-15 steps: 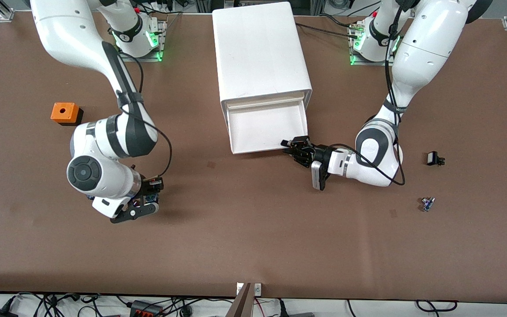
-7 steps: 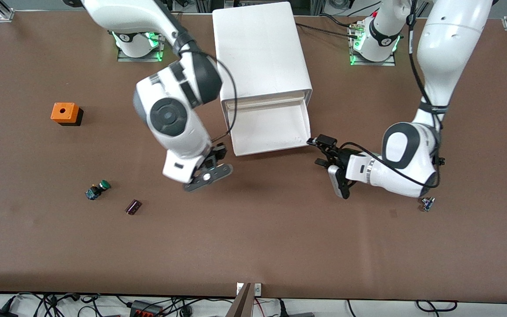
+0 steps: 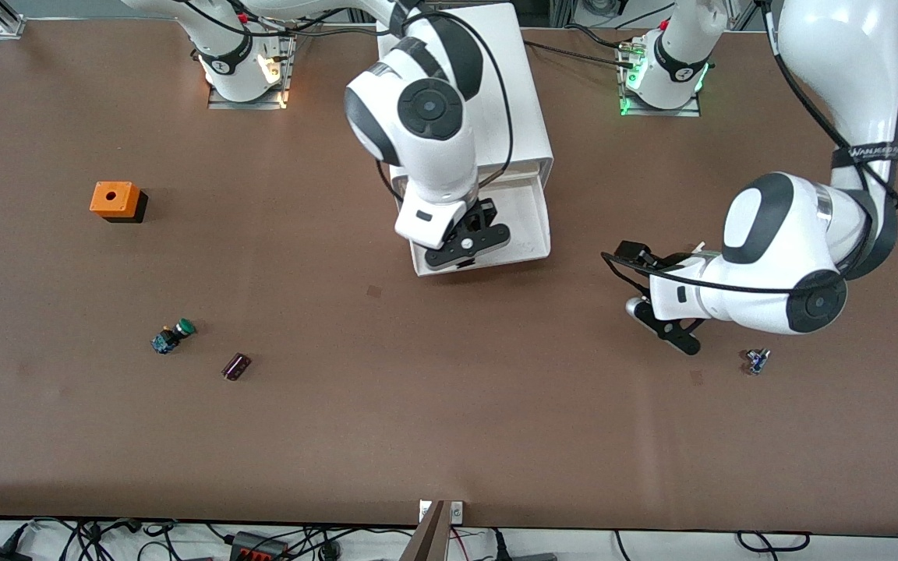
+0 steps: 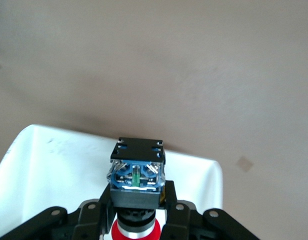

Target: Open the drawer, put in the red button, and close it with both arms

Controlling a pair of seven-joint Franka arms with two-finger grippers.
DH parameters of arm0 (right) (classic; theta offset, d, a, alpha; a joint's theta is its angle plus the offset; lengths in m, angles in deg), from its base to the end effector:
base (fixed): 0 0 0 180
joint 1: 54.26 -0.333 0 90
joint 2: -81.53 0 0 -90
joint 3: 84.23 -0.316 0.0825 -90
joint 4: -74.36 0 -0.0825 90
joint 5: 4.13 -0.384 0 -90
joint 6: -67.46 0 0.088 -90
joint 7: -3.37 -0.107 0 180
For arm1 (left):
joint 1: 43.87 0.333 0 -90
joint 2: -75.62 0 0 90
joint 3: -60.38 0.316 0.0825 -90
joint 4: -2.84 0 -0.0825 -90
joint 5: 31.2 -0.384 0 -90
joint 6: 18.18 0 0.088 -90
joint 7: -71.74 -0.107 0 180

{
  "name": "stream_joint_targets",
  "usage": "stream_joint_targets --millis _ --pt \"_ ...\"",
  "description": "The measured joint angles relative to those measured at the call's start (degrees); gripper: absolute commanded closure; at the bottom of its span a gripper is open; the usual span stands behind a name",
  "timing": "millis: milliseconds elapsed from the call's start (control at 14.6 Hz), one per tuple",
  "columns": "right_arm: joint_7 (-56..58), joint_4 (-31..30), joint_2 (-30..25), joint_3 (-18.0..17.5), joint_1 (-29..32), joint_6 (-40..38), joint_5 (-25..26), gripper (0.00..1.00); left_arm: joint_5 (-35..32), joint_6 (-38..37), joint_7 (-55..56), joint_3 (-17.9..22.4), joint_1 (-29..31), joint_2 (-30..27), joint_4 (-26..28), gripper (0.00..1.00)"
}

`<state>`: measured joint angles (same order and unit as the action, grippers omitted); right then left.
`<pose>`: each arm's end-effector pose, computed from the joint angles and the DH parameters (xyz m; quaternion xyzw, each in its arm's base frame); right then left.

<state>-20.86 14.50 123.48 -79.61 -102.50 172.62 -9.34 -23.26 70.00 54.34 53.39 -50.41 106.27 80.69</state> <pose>0.5306 0.5434 0.4144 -0.9850 -0.1688 -0.0151 0.0314 0.6494 -0.1565 0.3923 0.9475 -0.2489 -0.1703 0.1063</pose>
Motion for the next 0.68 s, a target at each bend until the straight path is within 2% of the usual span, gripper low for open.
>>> stream_joint_targets --millis 137,205,411,684 --pt "-1.91 -0.05 1.50 0.00 -0.93 0.17 -0.26 1.00 -7.50 0.23 1.86 0.10 -0.26 -0.90 -2.33 0.00" --pt "-2.59 -0.06 2.17 0.00 -0.99 0.27 -0.99 1.00 -9.10 0.47 2.54 0.36 0.06 -0.97 -4.93 0.00" --pt "-2.96 -0.08 3.45 0.00 -0.96 0.29 -2.22 1.00 -10.07 2.44 3.91 0.94 3.01 -0.89 -11.20 0.00" --pt "-2.97 -0.60 4.14 0.01 -0.86 -0.18 -3.57 1.00 -10.10 3.08 6.46 0.99 4.08 0.63 -11.85 0.00"
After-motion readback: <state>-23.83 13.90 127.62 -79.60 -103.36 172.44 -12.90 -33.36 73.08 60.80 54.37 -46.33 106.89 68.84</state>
